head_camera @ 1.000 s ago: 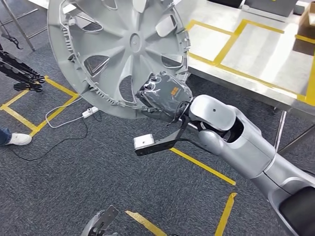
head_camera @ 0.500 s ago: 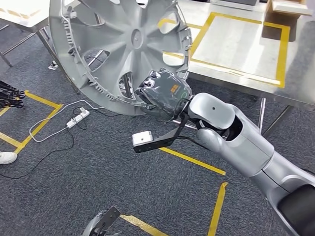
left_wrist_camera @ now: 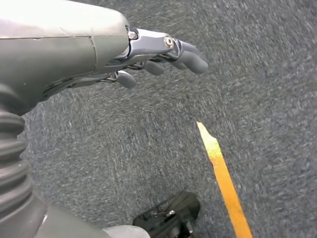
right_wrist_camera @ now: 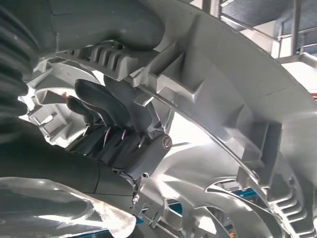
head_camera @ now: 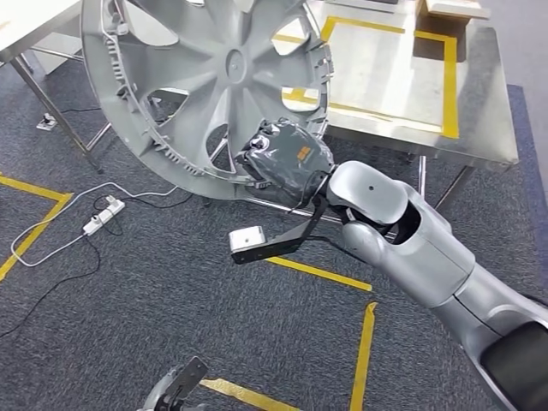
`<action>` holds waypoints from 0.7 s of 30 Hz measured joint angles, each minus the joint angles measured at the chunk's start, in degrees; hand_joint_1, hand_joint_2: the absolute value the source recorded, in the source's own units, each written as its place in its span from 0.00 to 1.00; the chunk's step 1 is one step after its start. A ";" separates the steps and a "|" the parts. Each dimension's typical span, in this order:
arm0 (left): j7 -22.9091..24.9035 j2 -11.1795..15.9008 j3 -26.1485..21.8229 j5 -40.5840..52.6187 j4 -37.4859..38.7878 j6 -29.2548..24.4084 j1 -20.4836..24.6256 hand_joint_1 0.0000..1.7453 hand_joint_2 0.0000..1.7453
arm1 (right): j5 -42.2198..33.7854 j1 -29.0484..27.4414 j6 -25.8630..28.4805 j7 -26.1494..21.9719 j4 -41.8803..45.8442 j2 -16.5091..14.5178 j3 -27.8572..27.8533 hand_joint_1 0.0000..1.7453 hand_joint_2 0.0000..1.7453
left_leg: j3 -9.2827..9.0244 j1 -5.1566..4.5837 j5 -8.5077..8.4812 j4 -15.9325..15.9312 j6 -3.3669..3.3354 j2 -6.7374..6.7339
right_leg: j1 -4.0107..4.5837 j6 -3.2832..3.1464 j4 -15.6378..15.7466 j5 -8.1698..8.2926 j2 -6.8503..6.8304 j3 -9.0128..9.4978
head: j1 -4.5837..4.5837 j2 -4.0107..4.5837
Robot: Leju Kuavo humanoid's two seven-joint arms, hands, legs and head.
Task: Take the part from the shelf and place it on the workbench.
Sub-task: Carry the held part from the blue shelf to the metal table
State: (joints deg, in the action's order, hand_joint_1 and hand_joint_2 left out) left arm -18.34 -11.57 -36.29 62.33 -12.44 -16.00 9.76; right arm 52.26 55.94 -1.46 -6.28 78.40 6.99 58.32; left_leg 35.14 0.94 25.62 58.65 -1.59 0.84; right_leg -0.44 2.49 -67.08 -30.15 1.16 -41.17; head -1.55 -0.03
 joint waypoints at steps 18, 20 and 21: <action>-1.20 0.05 0.03 -0.93 0.00 1.11 -0.34 0.00 1.00 | 3.90 -0.77 2.50 2.87 -0.22 -0.25 -2.03 1.00 1.00 | 7.43 -0.23 7.73 16.94 2.41 -1.43 | 0.08 -2.65 8.74 4.49 -0.77 5.51 | 0.31 0.00; -1.64 0.14 0.03 -1.19 0.00 2.44 -0.37 0.00 1.00 | 4.28 -0.89 2.46 2.69 -0.23 -0.27 -2.03 1.00 1.00 | 5.81 -0.31 4.55 13.12 1.92 -1.35 | 0.21 -2.69 8.69 4.42 -0.39 5.62 | 0.32 0.01; -1.91 0.23 0.03 -1.33 0.00 3.16 -0.37 0.00 1.00 | 4.50 -0.90 2.43 2.58 -0.23 -0.31 -2.03 1.00 1.00 | 4.07 -0.42 2.40 9.11 1.55 -1.23 | 0.25 -2.67 8.67 4.36 -0.25 5.68 | 0.32 0.00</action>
State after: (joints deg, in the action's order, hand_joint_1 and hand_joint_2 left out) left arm -20.25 -11.34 -36.26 61.00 -12.44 -12.84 9.39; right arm 56.76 55.04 0.97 -3.70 78.17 6.68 56.29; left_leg 39.21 0.53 28.03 67.77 -0.04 -0.39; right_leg -0.19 -0.18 -58.41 -25.80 0.91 -35.48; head -1.23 -0.03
